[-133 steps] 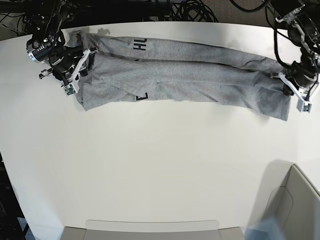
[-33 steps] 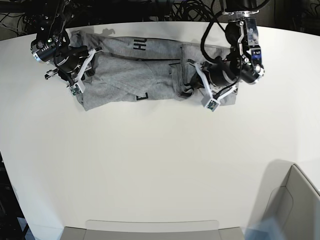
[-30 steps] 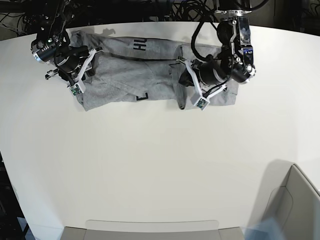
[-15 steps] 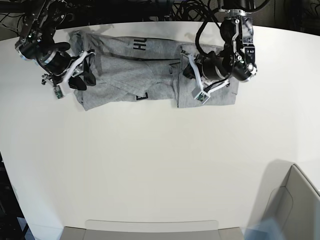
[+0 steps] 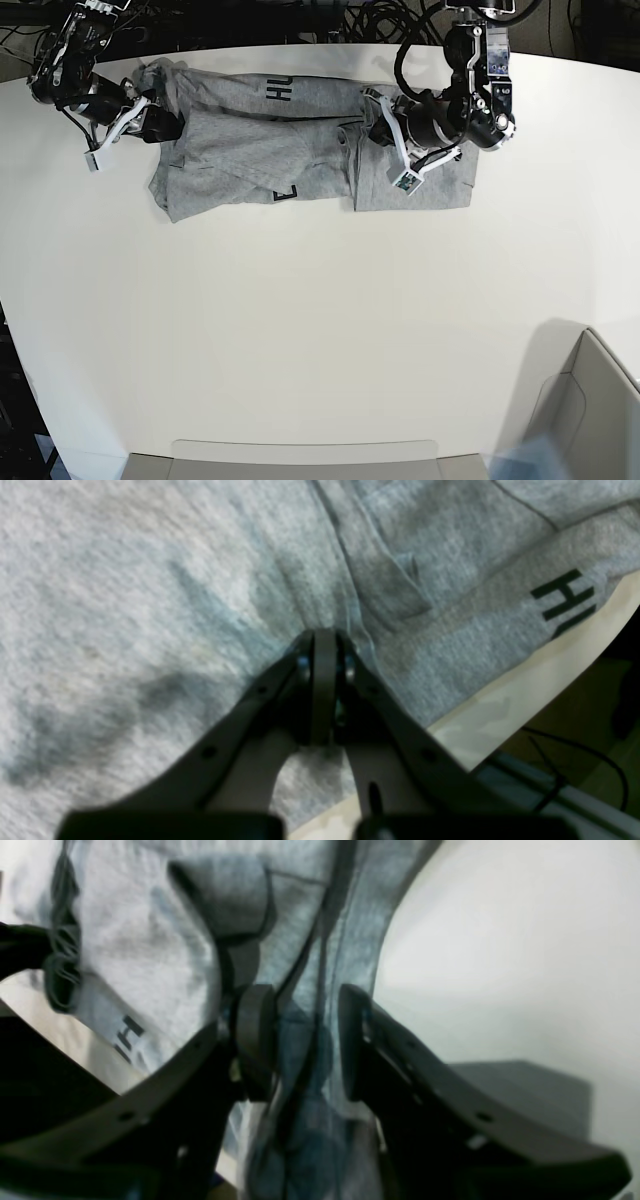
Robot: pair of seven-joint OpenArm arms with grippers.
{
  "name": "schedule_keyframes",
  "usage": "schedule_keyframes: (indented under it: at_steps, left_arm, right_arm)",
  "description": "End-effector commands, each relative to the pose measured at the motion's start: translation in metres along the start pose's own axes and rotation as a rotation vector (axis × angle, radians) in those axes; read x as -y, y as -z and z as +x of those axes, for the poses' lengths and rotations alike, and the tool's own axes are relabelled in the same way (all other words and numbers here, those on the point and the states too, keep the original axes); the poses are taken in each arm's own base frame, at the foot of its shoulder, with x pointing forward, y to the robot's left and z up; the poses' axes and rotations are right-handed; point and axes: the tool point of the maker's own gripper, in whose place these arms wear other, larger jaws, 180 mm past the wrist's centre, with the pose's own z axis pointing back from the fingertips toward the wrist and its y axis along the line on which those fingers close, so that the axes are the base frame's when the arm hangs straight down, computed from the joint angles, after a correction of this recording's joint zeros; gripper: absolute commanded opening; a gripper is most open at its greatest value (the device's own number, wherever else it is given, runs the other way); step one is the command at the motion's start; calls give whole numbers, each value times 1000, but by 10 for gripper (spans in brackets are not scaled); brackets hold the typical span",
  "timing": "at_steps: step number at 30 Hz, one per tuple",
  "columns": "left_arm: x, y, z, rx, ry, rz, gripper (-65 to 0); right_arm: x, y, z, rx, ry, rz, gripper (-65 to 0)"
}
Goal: Fold the T-shirt properly
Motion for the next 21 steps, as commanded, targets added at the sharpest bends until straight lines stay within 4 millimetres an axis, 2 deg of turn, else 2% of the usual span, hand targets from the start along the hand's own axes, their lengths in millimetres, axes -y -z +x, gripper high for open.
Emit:
schedule_keyframes:
  at_steps: [1, 6, 11, 21]
  left_arm:
    - [1, -2, 4, 9, 12, 0, -650]
    - [1, -2, 4, 9, 12, 0, -650]
    - [1, -2, 4, 9, 12, 0, -650]
    - [1, -2, 4, 8, 11, 0, -650]
  right_arm:
    - [1, 1, 3, -12, -31, 1, -431]
    - [-3, 17, -12, -67, 2, 47, -431]
    - [-20, 32, -22, -125, -28, 100, -432]
    - [-46, 52, -24, -175, -83, 172, -438]
